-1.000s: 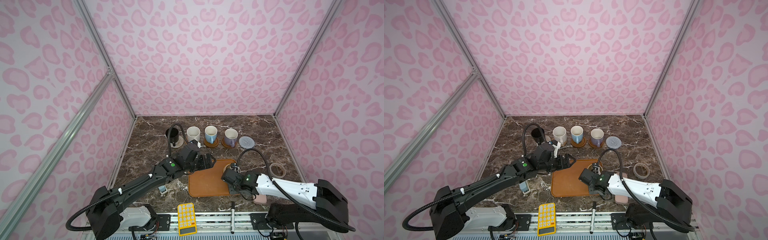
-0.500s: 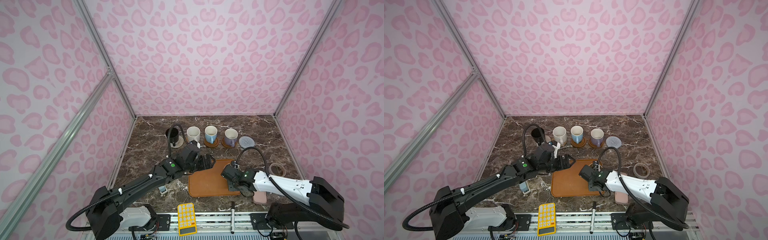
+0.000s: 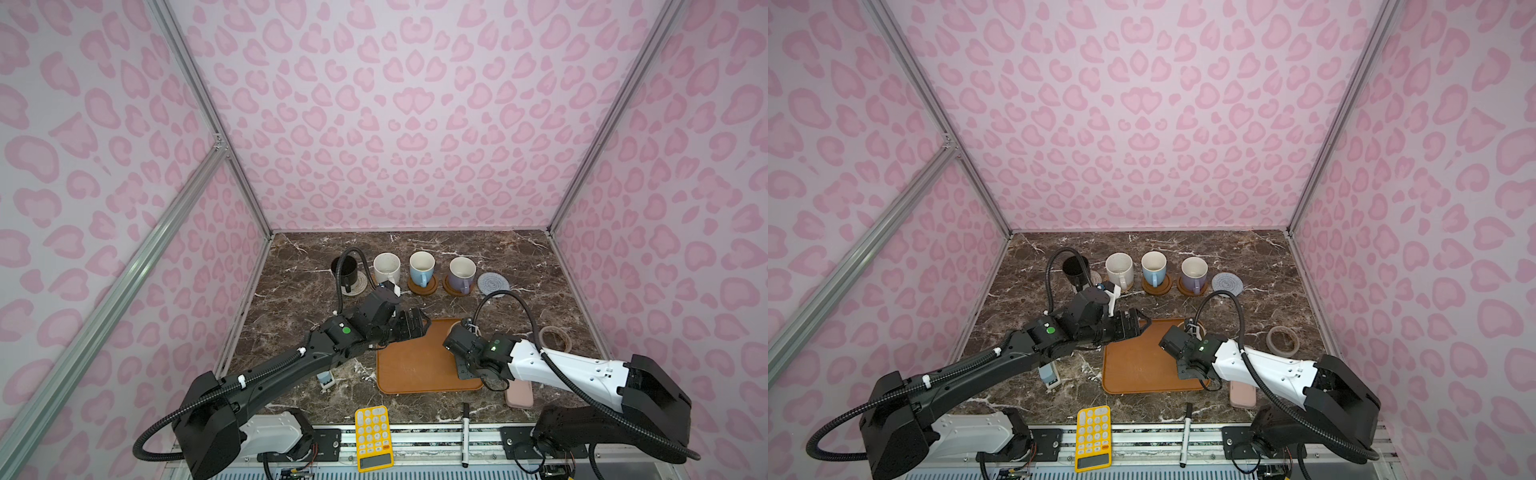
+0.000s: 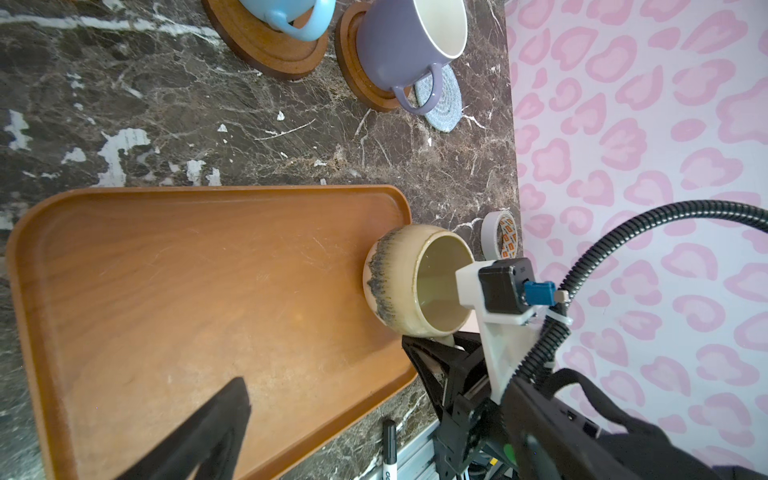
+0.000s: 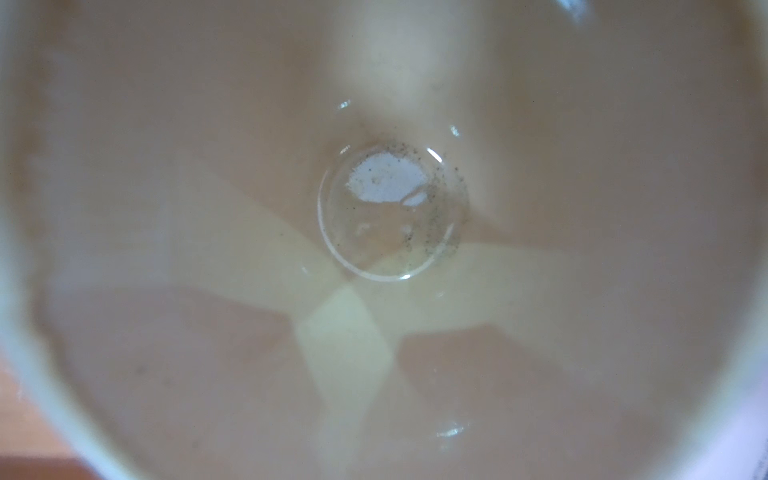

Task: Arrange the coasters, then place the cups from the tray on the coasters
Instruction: 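Lift the beige mug and carry it toward the grey knit coaster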

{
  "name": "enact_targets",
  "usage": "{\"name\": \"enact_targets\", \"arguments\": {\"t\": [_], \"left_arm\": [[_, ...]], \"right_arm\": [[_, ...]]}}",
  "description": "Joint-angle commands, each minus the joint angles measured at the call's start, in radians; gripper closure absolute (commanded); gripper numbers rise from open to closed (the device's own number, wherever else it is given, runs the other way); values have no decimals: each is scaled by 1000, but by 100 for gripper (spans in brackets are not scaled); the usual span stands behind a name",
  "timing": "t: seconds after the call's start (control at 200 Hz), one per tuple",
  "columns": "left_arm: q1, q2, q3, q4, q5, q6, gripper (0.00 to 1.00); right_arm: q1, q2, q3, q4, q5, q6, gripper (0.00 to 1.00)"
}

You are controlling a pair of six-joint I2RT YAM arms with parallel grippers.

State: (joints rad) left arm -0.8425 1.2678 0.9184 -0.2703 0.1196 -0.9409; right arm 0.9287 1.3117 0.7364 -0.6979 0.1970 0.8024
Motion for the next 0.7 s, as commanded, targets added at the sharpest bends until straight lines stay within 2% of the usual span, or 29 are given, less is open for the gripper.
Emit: {"name": "enact_targets", "arguments": {"t": [0.0,0.305,0.51,0.695], "left_arm": [[0,-4,2,1,-17,-9,3],[1,5,20,2,-29,-4,3],[3,30,70,0,-25,19,3],[3,78,113,35,13,20,3]], "right_arm": [[-1,-12,11,-4,61,-13,100],[-15,-64,45,-18,66,-17,100],[-82,-113,40,-8,24,-38,100],[-189,-154,51,-20,-1,-101,100]]}}
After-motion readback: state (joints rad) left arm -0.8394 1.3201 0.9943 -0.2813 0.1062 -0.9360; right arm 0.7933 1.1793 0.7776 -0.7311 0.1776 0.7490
